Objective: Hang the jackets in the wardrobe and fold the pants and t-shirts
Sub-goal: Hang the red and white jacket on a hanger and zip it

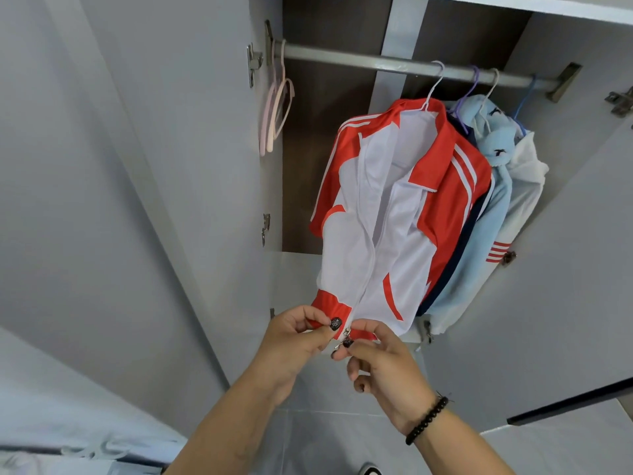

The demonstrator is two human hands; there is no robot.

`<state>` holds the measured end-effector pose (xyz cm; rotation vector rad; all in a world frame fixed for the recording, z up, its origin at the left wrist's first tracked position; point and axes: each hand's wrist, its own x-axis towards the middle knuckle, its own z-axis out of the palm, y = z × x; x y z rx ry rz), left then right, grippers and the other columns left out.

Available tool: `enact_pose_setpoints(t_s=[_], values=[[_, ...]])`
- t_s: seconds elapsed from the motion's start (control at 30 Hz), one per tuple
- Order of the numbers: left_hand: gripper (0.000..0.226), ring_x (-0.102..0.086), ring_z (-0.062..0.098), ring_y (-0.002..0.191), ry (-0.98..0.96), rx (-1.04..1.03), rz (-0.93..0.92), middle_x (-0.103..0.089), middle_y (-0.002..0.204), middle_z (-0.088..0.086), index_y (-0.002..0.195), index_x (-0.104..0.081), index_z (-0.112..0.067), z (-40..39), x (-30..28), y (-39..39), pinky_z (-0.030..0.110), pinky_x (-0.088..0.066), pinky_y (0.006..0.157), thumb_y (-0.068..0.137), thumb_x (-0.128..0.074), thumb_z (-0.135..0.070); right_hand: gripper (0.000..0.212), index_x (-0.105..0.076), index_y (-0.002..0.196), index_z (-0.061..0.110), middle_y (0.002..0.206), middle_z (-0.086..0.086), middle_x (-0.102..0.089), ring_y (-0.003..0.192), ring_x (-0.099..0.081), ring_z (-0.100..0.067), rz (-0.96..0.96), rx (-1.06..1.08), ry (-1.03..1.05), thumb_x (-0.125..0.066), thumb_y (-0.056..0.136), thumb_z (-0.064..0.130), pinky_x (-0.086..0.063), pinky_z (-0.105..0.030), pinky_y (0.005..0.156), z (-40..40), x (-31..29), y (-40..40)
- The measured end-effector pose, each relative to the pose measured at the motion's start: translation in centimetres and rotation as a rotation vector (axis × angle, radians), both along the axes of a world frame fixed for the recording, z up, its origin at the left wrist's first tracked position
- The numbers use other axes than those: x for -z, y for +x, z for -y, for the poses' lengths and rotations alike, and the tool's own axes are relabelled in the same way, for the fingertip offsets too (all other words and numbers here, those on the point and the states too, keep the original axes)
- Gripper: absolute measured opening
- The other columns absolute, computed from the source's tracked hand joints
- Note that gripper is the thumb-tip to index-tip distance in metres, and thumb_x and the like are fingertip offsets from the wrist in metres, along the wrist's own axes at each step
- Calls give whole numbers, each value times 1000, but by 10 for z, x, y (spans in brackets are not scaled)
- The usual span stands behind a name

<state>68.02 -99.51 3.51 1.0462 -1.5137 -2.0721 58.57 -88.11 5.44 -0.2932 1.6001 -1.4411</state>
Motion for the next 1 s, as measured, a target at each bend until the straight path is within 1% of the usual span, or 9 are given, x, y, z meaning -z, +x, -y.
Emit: enact_pose_setpoints(t_s=[0.1,0.27,0.37,0.47,0.57,0.73,0.8,0.9,1.0], values=[[20,-55,24,75,46,23,12,-64,73,6,73,-67,-17,1,2,0,42,-51,87,82,-70,2,31,-54,110,9,75,-10,-67,53,-50,-17,-45,-27,62,-58,82,-3,-37,-26,46,1,6,-3],[14,-57,23,78,65,34,62,-64,74,6,79,-67,-11,5,4,-7,47,-52,91,83,-69,3,26,-50,107,19,79,-6,-73,56,-58,-13,-306,-117,117,-57,88,4,-44,-24,48,9,15,-8],[17,-63,22,78,142,18,18,-68,80,9,77,-64,-9,11,4,-15,37,-56,81,84,-66,7,29,-50,103,31,79,-4,-68,61,-58,-9,-502,-107,102,-63,87,11,-44,-19,53,14,26,-7],[21,-66,22,79,176,14,-16,-70,84,11,73,-64,-10,15,4,-24,31,-56,74,83,-66,9,38,-47,106,43,80,1,-65,63,-60,-16,-658,-112,41,-63,89,14,-54,-29,60,17,37,-8],[24,-62,21,79,146,-5,9,-67,81,9,70,-65,-14,21,6,-32,32,-55,78,82,-68,6,42,-51,103,48,75,1,-67,66,-64,-17,-707,-135,24,-58,90,9,-55,-39,65,20,42,-22],[24,-64,16,79,12,-41,135,-69,82,2,69,-68,-20,35,12,-46,27,-51,73,80,-72,1,45,-52,110,42,74,12,-68,68,-63,-8,-774,-251,6,-50,91,1,-53,-21,65,18,44,-54],[22,-64,12,75,-26,-31,172,-69,83,1,71,-67,-18,37,12,-55,20,-49,66,80,-72,1,34,-59,104,35,76,15,-67,73,-63,-6,-877,-299,23,-50,92,4,-53,-21,66,18,45,-73],[20,-65,8,72,-80,5,217,-70,82,0,72,-66,-16,37,13,-71,15,-48,63,80,-73,0,24,-68,99,28,89,20,-68,81,-61,4,-1096,-363,19,-51,91,13,-48,-8,71,21,46,-101],[18,-63,6,70,-93,43,243,-67,80,-1,74,-65,-13,38,15,-86,13,-47,62,80,-72,2,23,-68,95,25,86,18,-68,73,-60,2,-1212,-439,34,-47,90,19,-51,-14,66,27,49,-125]])
